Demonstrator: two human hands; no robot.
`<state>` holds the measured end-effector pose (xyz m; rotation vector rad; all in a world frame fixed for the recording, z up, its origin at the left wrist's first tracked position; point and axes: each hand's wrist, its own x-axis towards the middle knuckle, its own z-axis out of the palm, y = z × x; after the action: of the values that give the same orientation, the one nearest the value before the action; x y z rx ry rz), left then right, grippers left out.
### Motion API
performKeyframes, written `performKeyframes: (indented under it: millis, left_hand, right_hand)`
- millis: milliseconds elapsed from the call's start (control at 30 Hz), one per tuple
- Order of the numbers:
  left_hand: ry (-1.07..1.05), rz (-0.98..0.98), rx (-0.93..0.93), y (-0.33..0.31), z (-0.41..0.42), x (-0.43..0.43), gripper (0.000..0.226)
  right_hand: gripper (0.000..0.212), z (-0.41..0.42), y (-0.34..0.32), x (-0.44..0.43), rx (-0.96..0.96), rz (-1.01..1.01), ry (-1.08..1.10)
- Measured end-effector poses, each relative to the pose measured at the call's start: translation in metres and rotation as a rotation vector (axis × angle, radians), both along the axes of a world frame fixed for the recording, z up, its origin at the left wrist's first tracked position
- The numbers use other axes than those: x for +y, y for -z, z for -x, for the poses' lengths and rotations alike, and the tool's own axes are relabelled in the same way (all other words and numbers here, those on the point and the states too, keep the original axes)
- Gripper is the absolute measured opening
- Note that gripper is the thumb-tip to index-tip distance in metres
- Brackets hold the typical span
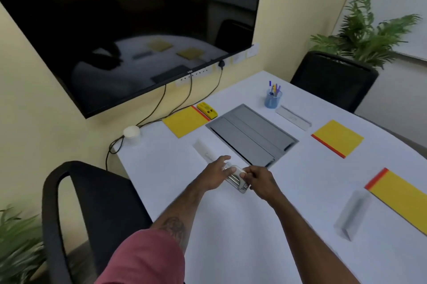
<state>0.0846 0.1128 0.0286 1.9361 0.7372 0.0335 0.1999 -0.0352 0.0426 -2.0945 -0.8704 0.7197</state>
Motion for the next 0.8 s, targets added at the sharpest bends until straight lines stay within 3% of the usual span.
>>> performKeyframes:
  millis: [233,400,567,800]
  left_hand:
    - [-0.064,-0.08,0.036,0.014,0.005,0.121,0.053]
    - [-0.107,-0.437,0.175,0.048,0.008,0.189,0.055]
    - [-0.036,-0.661,0.36,0.093,0.007,0.23,0.064]
    - [-0.037,-0.716,0.446,0.167,0.006,0.251,0.071]
  right_hand:
    - [0.016,-0.011,0.011,0.116,0.07,0.0,0.033]
    - [0.016,-0.037,0.024,0.177,0.127,-0.05,0.16]
    - [0.012,-0.069,0.043,0.23,0.205,-0.101,0.243]
    - [0.014,-0.121,0.073,0.298,0.184,-0.144,0.317]
